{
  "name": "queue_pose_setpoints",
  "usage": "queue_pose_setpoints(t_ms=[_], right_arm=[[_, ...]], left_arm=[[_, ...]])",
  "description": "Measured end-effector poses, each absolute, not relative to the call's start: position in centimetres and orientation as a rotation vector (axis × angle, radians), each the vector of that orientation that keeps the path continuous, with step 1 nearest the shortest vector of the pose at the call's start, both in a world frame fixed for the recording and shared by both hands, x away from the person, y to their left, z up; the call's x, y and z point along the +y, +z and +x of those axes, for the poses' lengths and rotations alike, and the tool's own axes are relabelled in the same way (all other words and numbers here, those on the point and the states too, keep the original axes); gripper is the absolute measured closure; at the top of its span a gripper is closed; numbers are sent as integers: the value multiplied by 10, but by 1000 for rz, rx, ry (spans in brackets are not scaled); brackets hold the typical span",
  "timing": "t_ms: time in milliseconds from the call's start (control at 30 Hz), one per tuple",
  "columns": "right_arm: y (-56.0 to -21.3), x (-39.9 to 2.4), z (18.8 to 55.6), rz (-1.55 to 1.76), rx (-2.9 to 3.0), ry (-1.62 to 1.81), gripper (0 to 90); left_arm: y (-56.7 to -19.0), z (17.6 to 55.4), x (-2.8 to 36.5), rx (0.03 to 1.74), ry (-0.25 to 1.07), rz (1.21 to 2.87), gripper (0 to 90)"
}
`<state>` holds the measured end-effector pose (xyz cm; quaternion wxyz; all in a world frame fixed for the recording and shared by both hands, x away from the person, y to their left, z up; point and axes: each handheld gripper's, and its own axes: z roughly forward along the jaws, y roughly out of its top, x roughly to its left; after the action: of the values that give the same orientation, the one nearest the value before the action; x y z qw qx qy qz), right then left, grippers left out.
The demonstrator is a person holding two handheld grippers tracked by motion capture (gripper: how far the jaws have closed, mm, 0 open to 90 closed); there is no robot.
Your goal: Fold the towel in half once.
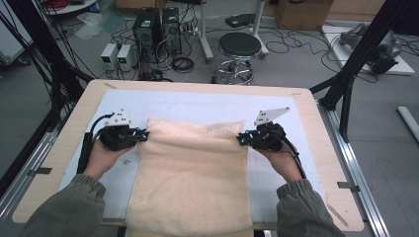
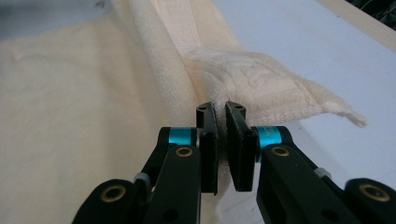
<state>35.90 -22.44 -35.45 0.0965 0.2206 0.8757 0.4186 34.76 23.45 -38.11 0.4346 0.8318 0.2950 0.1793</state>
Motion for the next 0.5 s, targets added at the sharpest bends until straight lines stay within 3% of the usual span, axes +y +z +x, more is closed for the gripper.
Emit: queue_pose_setpoints(t_ms=[500], right_arm=[[-388, -226, 297, 626, 2670, 1207, 841]], left_arm=[[-415, 277, 240, 652, 414, 2118, 818]])
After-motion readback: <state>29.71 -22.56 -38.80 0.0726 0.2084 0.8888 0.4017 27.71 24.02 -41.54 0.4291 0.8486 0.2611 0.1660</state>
